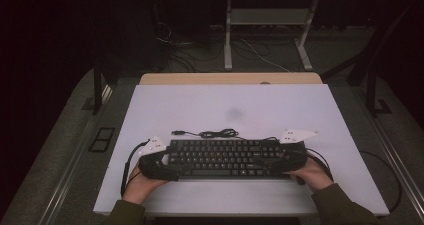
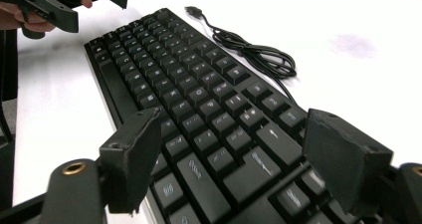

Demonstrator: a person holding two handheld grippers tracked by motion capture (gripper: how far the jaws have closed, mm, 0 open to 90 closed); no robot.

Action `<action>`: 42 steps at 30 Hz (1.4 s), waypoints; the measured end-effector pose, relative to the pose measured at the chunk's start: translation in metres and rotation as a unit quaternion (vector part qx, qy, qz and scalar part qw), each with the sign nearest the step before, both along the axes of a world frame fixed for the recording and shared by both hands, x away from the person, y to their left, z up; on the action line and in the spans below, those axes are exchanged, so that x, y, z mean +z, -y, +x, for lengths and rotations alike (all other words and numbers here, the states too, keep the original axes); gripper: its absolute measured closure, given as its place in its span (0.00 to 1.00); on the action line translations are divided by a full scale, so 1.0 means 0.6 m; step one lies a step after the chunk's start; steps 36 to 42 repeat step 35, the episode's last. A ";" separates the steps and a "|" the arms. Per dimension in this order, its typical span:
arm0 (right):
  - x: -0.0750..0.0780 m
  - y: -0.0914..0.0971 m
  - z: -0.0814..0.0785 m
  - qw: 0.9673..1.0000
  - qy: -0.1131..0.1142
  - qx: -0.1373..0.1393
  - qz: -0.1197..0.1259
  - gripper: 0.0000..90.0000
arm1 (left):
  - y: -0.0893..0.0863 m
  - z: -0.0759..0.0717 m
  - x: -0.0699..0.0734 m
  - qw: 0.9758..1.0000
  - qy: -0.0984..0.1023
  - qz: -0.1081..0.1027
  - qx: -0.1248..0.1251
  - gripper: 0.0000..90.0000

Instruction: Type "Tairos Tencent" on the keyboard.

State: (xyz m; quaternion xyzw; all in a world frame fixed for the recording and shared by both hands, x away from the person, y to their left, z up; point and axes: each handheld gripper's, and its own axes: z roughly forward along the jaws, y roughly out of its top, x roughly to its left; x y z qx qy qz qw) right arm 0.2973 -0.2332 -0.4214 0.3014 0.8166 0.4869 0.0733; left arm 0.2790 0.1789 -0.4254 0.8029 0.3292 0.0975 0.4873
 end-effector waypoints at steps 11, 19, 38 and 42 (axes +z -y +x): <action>-0.008 0.049 -0.020 1.000 0.006 -0.015 0.008 0.22 | -0.006 0.002 0.000 1.000 0.009 0.002 0.012 0.07; -0.014 0.082 -0.033 1.000 0.013 -0.027 0.000 0.21 | -0.006 0.002 0.000 1.000 0.007 0.006 0.018 0.00; -0.020 0.128 -0.043 0.998 0.017 -0.052 0.009 0.20 | -0.009 0.003 -0.002 1.000 0.007 0.013 0.011 0.00; -0.020 0.128 -0.043 0.998 0.017 -0.052 0.009 0.20 | -0.009 0.003 -0.002 1.000 0.007 0.013 0.011 0.00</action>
